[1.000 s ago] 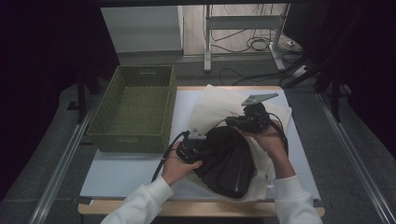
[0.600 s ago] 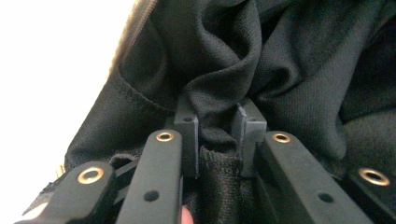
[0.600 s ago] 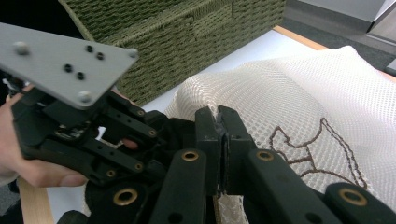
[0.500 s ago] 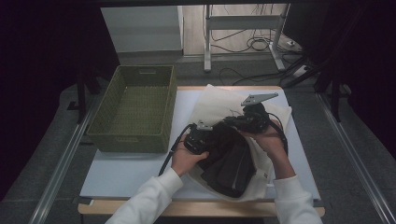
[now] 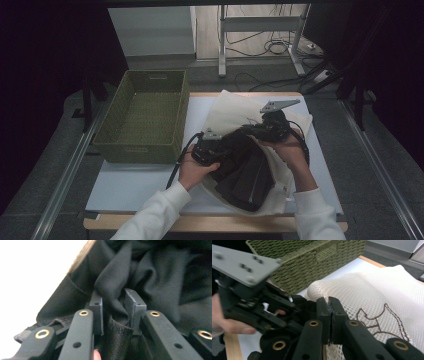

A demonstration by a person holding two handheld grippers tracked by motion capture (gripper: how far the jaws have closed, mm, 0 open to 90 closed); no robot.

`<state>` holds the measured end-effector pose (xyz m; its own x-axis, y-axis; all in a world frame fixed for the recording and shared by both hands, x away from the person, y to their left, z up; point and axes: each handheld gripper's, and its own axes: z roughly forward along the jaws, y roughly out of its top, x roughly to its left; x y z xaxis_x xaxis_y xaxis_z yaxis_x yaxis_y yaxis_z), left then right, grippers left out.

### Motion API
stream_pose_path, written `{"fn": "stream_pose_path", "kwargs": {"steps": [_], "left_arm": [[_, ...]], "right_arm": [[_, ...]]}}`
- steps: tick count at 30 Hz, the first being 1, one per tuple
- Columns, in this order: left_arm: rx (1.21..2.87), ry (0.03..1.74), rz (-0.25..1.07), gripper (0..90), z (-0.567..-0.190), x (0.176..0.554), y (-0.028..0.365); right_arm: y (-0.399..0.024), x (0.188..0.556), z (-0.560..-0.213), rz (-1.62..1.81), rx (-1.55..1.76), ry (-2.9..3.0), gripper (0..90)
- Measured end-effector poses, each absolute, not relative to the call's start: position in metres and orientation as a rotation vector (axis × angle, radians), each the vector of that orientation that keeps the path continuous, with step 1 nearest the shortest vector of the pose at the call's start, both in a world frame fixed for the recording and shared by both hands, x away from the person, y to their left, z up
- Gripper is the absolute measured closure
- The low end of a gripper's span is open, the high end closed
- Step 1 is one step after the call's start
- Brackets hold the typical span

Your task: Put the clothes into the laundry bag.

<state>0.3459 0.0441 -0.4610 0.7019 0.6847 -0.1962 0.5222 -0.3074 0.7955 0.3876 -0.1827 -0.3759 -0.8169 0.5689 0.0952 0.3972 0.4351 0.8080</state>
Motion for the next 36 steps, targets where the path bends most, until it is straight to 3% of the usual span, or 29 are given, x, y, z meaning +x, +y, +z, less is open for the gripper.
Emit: {"fn": "stream_pose_path", "kwargs": {"steps": [10, 12, 16, 18, 27, 36], "left_arm": [[1.945, 0.83, 0.247, 58.0, -0.436, 0.306, 0.077], [1.954, 0.808, 0.234, 60.4, -0.435, 0.299, 0.08], [1.999, 0.791, 0.174, 80.5, -0.44, 0.29, 0.082], [2.018, 0.786, 0.153, 85.7, -0.445, 0.288, 0.078], [2.168, 0.83, 0.132, 88.5, -0.486, 0.305, 0.038], [2.202, 0.865, 0.16, 89.8, -0.502, 0.322, 0.015]], "right_arm": [[-0.185, 0.389, -0.377, 1.325, 0.864, 2.49, 88.0], [-0.185, 0.389, -0.377, 1.324, 0.864, 2.49, 88.0], [-0.184, 0.389, -0.377, 1.324, 0.866, 2.493, 88.0], [-0.184, 0.39, -0.378, 1.324, 0.867, 2.492, 88.0], [-0.183, 0.388, -0.377, 1.32, 0.857, 2.497, 88.0], [-0.183, 0.386, -0.376, 1.315, 0.842, 2.506, 88.0]]}}
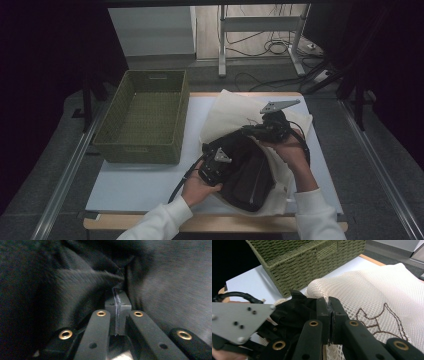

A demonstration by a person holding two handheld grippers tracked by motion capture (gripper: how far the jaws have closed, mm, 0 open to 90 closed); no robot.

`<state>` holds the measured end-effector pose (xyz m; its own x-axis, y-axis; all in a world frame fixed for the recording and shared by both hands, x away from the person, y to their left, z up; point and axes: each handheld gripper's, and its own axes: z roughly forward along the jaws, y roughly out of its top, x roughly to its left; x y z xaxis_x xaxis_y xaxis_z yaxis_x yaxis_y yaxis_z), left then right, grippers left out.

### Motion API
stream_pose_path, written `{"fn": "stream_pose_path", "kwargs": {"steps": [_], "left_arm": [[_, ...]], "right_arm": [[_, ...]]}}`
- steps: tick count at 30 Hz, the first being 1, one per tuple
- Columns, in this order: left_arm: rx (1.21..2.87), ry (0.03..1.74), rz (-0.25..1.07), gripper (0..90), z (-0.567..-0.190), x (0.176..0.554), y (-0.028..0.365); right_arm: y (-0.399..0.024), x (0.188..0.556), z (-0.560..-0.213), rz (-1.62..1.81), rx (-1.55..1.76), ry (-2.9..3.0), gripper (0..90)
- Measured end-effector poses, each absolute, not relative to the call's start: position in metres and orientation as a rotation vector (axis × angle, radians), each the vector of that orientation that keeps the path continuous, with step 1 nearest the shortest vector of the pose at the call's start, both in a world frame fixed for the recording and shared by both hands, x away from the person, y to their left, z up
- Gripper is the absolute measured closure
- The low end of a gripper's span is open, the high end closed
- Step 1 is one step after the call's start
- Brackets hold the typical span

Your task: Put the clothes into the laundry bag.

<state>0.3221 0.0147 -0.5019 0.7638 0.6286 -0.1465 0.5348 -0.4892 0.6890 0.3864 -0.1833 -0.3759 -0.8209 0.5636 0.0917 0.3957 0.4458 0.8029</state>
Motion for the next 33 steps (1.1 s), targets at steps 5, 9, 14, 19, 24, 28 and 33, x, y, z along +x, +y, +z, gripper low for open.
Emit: {"fn": "stream_pose_path", "kwargs": {"steps": [5, 9, 14, 19, 24, 28, 33], "left_arm": [[2.196, 0.878, 0.169, 90.0, -0.503, 0.328, 0.012], [2.202, 0.884, 0.197, 90.0, -0.502, 0.332, 0.009], [2.205, 0.902, 0.204, 90.0, -0.502, 0.337, 0.004], [2.21, 0.919, 0.23, 90.0, -0.501, 0.343, -0.001], [2.2, 0.94, 0.256, 90.0, -0.499, 0.347, -0.007], [2.18, 0.947, 0.234, 90.0, -0.499, 0.349, -0.005], [2.153, 0.915, 0.223, 90.0, -0.494, 0.34, 0.004]], "right_arm": [[-0.183, 0.386, -0.376, 1.314, 0.838, 2.508, 88.0], [-0.182, 0.386, -0.376, 1.31, 0.834, 2.511, 88.0], [-0.18, 0.385, -0.375, 1.303, 0.824, 2.517, 88.0], [-0.178, 0.382, -0.372, 1.308, 0.802, 2.518, 88.0], [-0.176, 0.379, -0.369, 1.324, 0.771, 2.522, 88.0], [-0.176, 0.379, -0.368, 1.327, 0.775, 2.518, 88.0], [-0.181, 0.383, -0.371, 1.338, 0.813, 2.513, 88.0]]}}
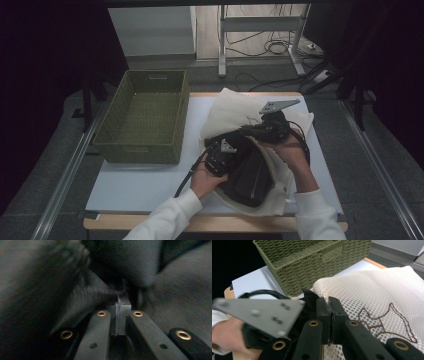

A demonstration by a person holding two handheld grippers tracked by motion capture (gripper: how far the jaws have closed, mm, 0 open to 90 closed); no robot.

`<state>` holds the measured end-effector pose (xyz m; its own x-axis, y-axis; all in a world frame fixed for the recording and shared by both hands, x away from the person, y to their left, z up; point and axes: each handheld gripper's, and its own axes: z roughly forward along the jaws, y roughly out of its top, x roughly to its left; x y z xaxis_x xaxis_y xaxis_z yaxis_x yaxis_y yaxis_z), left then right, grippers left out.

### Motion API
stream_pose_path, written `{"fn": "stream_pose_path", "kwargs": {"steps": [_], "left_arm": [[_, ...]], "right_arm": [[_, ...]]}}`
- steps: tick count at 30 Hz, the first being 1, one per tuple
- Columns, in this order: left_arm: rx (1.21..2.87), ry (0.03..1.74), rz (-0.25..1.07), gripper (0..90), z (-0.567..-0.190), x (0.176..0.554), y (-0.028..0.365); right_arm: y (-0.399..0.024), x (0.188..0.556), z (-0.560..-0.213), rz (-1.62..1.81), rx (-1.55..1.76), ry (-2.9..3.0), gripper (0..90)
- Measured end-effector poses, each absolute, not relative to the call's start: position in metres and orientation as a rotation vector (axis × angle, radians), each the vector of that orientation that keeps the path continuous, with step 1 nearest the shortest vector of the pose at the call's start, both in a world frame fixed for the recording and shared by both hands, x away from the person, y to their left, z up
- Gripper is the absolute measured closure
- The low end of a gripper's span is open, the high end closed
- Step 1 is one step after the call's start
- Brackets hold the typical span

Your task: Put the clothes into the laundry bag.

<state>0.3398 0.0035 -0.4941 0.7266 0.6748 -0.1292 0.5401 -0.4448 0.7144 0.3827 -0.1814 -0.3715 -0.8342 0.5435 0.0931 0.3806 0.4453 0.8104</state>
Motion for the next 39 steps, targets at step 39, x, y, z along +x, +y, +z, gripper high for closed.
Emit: {"fn": "stream_pose_path", "kwargs": {"steps": [39], "left_arm": [[2.206, 0.743, 0.113, 90.0, -0.495, 0.31, -0.028]], "right_arm": [[-0.184, 0.383, -0.372, 1.32, 0.826, 2.507, 87.9]]}}
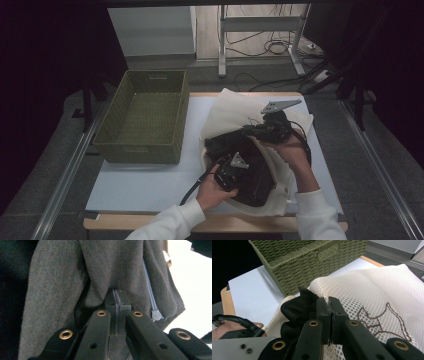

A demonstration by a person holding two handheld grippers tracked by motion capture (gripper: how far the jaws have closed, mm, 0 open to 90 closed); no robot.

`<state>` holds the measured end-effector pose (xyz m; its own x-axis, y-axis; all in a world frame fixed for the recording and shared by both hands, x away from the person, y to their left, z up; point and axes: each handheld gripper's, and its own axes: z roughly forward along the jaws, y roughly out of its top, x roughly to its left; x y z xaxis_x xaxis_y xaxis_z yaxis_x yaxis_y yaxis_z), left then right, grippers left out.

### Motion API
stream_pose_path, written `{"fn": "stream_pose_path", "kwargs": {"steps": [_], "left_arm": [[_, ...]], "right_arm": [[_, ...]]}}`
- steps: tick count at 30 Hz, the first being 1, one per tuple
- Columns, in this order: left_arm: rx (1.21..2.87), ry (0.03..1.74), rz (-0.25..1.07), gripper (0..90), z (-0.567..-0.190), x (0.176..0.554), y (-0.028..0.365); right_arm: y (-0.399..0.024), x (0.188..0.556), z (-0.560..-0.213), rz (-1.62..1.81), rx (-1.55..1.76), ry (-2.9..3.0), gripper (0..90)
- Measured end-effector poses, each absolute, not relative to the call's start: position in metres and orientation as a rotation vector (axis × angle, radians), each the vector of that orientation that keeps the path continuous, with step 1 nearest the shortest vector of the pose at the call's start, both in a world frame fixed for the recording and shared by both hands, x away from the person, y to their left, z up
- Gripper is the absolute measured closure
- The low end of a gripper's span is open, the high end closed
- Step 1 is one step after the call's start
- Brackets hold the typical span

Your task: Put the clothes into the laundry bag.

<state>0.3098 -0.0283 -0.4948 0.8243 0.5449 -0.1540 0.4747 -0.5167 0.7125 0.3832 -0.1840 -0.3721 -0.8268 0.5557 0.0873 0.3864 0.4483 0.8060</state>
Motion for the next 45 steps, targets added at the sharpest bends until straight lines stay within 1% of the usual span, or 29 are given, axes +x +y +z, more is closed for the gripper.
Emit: {"fn": "stream_pose_path", "kwargs": {"steps": [3, 8, 13, 21, 24, 29, 32, 33, 35, 40, 43, 45], "left_arm": [[2.213, 0.753, 0.12, 90.0, -0.496, 0.315, -0.031], [2.228, 0.754, 0.181, 90.0, -0.494, 0.319, -0.037], [2.233, 0.765, 0.215, 90.0, -0.493, 0.326, -0.042], [2.228, 0.789, 0.236, 90.0, -0.491, 0.336, -0.046], [2.234, 0.793, 0.293, 90.0, -0.488, 0.341, -0.046], [2.226, 0.792, 0.294, 90.0, -0.489, 0.347, -0.049], [2.221, 0.794, 0.322, 90.0, -0.492, 0.35, -0.054], [2.207, 0.82, 0.35, 90.0, -0.493, 0.35, -0.055], [2.195, 0.809, 0.323, 90.0, -0.494, 0.352, -0.055], [2.183, 0.792, 0.317, 90.0, -0.493, 0.348, -0.054], [2.156, 0.777, 0.304, 90.0, -0.488, 0.339, -0.047], [2.139, 0.756, 0.293, 90.0, -0.482, 0.33, -0.034]], "right_arm": [[-0.183, 0.382, -0.372, 1.317, 0.824, 2.507, 87.9], [-0.182, 0.38, -0.37, 1.313, 0.816, 2.506, 87.9], [-0.183, 0.379, -0.369, 1.315, 0.815, 2.504, 87.9], [-0.183, 0.379, -0.368, 1.329, 0.811, 2.504, 88.0], [-0.183, 0.378, -0.367, 1.334, 0.809, 2.501, 88.0], [-0.183, 0.378, -0.367, 1.342, 0.808, 2.502, 88.0], [-0.183, 0.378, -0.367, 1.347, 0.805, 2.504, 88.0], [-0.184, 0.378, -0.366, 1.348, 0.806, 2.504, 88.0], [-0.184, 0.378, -0.366, 1.35, 0.803, 2.501, 88.0], [-0.185, 0.378, -0.366, 1.354, 0.807, 2.497, 87.9], [-0.187, 0.38, -0.367, 1.359, 0.816, 2.498, 88.0], [-0.189, 0.382, -0.368, 1.364, 0.825, 2.499, 88.0]]}}
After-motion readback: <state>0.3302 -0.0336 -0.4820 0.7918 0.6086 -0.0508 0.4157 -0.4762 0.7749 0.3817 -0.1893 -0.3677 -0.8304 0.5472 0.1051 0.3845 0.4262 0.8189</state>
